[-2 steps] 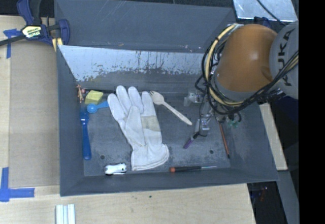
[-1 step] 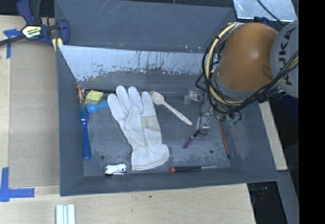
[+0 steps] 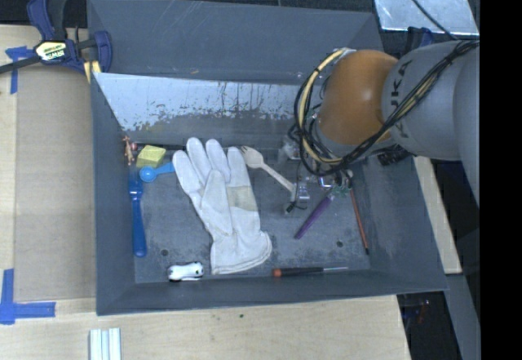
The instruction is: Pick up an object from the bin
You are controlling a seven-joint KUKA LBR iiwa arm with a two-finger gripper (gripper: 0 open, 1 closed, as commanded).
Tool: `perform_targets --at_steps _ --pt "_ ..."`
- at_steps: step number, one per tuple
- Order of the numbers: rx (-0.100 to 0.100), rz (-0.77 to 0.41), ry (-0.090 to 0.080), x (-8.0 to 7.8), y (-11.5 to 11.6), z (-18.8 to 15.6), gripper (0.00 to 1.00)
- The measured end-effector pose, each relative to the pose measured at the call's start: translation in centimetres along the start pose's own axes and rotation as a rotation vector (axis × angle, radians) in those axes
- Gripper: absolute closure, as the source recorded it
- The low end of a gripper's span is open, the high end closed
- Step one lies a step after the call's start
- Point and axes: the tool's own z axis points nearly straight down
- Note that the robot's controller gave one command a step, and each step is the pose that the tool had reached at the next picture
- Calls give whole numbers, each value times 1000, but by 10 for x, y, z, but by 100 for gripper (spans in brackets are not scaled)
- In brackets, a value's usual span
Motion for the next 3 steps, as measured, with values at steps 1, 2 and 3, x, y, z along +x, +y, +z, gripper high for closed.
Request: perform_targets --at_steps 1,2,3 --pt "1 -68 -11 -27 -1 -57 0" --pt "-1 75 4 -20 30 -32 0" --pt "-1 248 1 -24 17 -2 0"
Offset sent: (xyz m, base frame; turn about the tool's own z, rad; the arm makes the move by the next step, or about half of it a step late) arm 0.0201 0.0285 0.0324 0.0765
